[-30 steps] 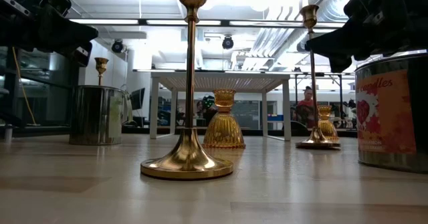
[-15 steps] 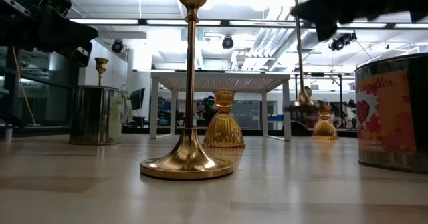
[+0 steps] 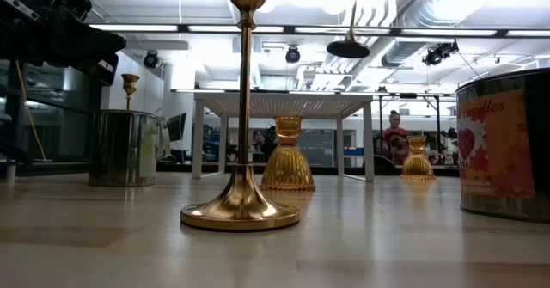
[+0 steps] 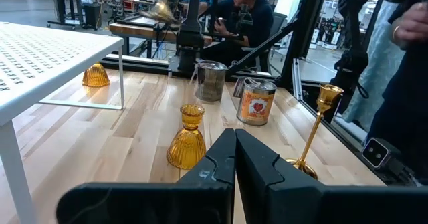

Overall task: Pick & Place candle stick holders
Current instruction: Put the middle gold candle holder on the shelf

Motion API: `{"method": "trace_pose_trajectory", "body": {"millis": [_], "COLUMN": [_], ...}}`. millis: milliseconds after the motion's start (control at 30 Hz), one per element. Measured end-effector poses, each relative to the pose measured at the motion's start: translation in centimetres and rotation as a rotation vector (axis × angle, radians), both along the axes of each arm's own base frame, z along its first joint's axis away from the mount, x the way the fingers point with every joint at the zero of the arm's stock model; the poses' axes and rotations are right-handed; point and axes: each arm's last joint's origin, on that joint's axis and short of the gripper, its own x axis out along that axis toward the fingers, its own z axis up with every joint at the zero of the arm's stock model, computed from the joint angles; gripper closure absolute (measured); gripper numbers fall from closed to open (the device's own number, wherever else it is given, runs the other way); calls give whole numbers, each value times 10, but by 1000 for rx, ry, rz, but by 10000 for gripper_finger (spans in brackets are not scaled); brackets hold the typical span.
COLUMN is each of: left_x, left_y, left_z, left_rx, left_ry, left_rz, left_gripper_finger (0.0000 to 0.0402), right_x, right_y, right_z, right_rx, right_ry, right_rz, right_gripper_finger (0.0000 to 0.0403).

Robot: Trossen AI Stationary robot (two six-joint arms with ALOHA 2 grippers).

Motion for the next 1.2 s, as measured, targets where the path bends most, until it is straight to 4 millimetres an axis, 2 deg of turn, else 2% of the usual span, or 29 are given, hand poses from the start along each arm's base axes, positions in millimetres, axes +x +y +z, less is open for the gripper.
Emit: {"method": "trace_pose_trajectory", "body": {"millis": [167,267,467,600,833,1067,1200], "left_x": [0,0,0,0,0,0,0], "left_y": [0,0,0,0,0,0,0], "left_z": [0,0,0,0,0,0,0], "left_rx": [0,0,0,0,0,0,0], "left_ry": [0,0,0,0,0,0,0], "left_rz": [0,0,0,0,0,0,0], "left_gripper_finger": [402,402,402,402,402,402,402], "right_x": [9,19,36,43,49,61,65], "right_y": [-29,-50,-95,-117,-142,-164,-176], "right_z": [13,14,2,-7,-19,-3,-6], "right_rx": [-7,0,29,58,93,101,145], "right_ry": [39,65,90,61,40,54,74], "right_rz": [-137,-222,-369,-428,-526,-585,-640], "right_gripper_finger": [388,388,386,385,385,384,387]}}
